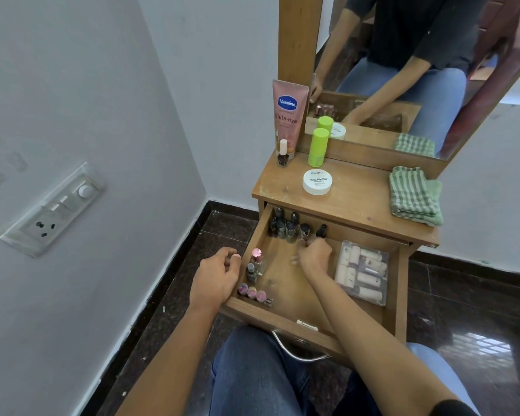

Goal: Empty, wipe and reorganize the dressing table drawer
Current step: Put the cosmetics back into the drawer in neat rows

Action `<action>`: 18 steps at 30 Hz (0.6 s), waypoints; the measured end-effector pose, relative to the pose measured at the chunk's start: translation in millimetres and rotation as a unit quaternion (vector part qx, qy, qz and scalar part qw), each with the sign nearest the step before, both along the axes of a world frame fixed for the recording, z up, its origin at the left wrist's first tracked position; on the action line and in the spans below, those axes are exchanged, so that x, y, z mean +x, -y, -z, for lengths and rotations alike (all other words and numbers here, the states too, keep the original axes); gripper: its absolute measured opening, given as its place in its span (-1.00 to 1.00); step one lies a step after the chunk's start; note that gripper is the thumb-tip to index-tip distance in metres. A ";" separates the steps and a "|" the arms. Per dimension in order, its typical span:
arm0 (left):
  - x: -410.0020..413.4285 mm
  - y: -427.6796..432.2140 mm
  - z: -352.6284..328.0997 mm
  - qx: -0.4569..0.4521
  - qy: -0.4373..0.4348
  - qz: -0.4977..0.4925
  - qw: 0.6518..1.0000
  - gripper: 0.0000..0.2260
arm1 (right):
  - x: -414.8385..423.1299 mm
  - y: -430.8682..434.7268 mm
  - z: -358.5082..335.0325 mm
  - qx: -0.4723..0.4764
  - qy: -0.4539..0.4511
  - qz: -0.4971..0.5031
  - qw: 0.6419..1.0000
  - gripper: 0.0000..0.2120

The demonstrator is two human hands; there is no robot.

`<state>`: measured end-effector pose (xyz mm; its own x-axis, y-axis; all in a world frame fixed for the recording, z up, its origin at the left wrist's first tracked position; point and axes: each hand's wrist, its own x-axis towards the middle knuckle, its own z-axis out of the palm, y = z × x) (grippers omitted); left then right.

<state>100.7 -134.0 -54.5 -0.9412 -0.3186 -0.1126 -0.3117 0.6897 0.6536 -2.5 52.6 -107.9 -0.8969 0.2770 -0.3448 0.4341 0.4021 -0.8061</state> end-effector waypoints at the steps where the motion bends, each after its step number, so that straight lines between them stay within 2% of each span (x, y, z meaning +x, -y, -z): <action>1: 0.0 0.1 0.1 0.000 -0.001 0.000 1.000 -0.74 | 0.4 1.5 -0.8 0.001 -0.002 0.001 1.000 -0.83; 7: -0.9 0.1 0.7 -0.003 0.001 0.000 1.000 -0.75 | -0.1 8.7 0.6 -0.001 0.000 0.025 1.000 -0.86; 13: -0.9 -0.5 0.3 -0.003 0.004 -0.001 1.000 -0.75 | -5.2 15.5 -1.5 -0.087 -0.001 0.090 0.992 -0.90; 18: -0.6 -0.4 -0.3 -0.009 0.002 0.000 1.000 -0.75 | -1.4 14.2 -5.4 -0.093 -0.005 0.078 0.993 -0.94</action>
<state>100.1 -133.6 -54.1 -0.9408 -0.3206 -0.1098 -0.3137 0.7011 0.6404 -3.9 38.5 -102.5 -0.8523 0.3449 -0.3932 0.4701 0.1754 -0.8650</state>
